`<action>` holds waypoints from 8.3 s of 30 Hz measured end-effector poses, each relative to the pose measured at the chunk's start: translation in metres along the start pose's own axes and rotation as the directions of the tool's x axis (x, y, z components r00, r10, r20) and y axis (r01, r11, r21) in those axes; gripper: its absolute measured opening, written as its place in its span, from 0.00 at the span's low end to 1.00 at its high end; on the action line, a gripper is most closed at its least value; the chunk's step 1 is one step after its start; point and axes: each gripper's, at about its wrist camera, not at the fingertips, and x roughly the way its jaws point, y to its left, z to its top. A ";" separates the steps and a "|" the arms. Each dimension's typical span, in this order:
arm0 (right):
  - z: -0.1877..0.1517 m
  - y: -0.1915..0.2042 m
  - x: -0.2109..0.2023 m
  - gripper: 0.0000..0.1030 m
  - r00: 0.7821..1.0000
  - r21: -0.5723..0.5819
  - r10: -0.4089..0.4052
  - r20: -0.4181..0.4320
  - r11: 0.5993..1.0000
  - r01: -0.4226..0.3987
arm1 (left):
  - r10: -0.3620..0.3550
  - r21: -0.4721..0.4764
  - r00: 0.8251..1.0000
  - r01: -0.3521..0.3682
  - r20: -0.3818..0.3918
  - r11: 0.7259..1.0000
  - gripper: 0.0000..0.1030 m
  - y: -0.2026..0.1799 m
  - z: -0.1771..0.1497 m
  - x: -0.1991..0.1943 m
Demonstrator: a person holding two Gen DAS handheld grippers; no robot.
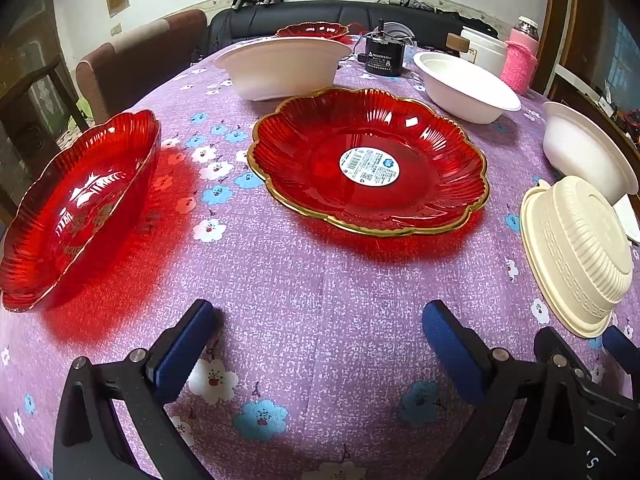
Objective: Organize plates and bowls
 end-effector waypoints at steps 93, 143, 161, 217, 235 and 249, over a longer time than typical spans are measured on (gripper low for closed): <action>0.081 0.234 -0.026 0.65 0.776 -0.063 0.594 -0.210 0.784 -0.618 | -0.116 -0.337 0.989 0.139 0.087 0.931 0.74 0.315 0.057 -0.053; 0.012 0.249 -0.026 0.15 0.813 -0.121 0.532 -0.235 0.814 -0.568 | -0.115 -0.430 0.992 0.122 0.042 0.895 0.19 0.314 0.003 -0.046; 0.012 0.243 -0.024 0.15 0.824 -0.129 0.524 -0.217 0.821 -0.556 | -0.109 -0.423 0.992 0.124 0.059 0.898 0.19 0.306 0.005 -0.044; 0.022 0.117 -0.225 0.46 0.803 -0.253 0.502 0.321 0.862 -0.438 | -0.157 -0.177 0.886 0.256 0.436 0.950 0.78 0.215 -0.008 -0.281; 0.093 0.090 -0.450 0.90 0.529 -0.338 0.479 0.700 0.875 -0.346 | -0.036 -0.087 0.700 0.139 0.713 0.986 0.89 0.184 0.065 -0.478; 0.074 0.093 -0.252 0.90 0.809 -0.214 0.423 0.408 0.906 -0.366 | -0.215 0.001 0.889 0.234 0.405 0.972 0.91 0.136 0.070 -0.321</action>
